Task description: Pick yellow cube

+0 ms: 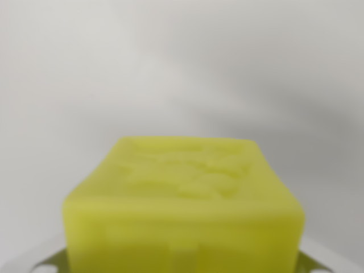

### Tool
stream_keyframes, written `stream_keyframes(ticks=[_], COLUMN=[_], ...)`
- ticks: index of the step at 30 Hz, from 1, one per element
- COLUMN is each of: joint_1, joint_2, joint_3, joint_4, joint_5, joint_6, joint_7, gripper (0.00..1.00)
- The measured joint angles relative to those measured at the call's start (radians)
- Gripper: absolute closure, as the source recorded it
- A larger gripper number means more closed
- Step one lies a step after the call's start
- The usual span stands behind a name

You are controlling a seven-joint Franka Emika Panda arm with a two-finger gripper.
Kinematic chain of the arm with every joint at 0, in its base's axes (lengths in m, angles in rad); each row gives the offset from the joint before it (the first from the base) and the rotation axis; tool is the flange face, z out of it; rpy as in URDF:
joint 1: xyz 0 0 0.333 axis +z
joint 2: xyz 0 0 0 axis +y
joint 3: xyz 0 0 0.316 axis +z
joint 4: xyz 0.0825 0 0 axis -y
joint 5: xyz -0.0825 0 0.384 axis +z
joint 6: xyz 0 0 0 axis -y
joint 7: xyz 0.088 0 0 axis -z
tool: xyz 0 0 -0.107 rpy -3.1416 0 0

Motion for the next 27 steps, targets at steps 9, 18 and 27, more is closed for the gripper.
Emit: stream_keyframes(ticks=[9, 18, 27], joint_1=[-0.002, -0.002, -0.003], joint_2=[-0.058, -0.114, -0.166], joint_3=[0.000, 0.000, 0.000], joint_4=[0.000, 0.005, 0.014], joint_5=[-0.009, -0.015, -0.020], joint_6=[-0.059, -0.119, -0.180], joint_7=[0.006, 0.011, 0.014], gripper=[1.00, 1.00, 1.00])
